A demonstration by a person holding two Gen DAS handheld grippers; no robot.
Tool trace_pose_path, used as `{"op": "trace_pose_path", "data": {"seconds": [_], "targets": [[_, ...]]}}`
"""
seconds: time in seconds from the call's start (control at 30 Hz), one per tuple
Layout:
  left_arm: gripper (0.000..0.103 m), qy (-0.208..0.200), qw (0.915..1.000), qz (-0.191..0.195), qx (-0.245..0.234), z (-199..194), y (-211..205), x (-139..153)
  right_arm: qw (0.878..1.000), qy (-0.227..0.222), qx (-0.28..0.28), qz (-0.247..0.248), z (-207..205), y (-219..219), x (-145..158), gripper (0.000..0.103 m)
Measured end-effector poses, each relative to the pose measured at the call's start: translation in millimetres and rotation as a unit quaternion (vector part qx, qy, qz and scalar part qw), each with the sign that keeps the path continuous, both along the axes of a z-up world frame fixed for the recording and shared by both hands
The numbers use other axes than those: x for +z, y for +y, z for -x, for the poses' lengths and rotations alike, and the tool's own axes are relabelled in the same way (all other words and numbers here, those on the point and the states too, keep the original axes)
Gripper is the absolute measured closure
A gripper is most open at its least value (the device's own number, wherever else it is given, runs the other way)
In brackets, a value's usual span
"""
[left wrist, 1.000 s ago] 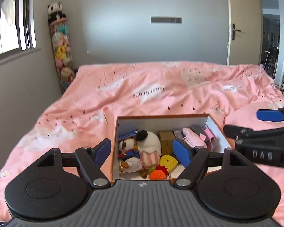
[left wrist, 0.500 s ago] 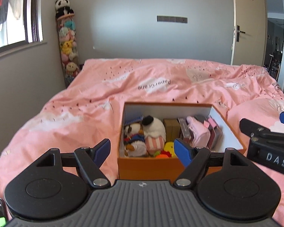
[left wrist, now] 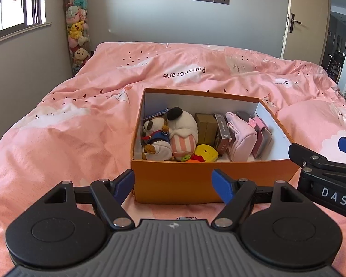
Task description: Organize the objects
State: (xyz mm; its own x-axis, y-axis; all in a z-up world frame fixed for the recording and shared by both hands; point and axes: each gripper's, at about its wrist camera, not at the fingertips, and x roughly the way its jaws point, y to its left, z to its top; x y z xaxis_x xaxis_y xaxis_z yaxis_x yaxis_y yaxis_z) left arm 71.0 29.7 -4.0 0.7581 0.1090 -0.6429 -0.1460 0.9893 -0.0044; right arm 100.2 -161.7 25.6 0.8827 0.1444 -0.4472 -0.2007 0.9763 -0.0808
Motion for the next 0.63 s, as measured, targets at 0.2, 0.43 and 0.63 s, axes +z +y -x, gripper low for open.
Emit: {"op": "trace_pose_path", "data": {"seconds": [0.2,0.43,0.63], "targets": [[0.014,0.002,1.0000,0.000,-0.004,-0.1,-0.3,0.9,1.000,0.004,0.002,-0.001,-0.2,0.2,-1.3,0.011],[0.014,0.003,0.9999,-0.003,-0.009,0.2,-3.2,2.6,1.000,0.004,0.002,-0.001,-0.2,-0.2,-1.7,0.011],[0.014,0.000,0.9999,-0.006,-0.011,0.9,-4.6,3.4,1.000,0.009,0.002,-0.002,0.0,1.5,-3.7,0.011]]}}
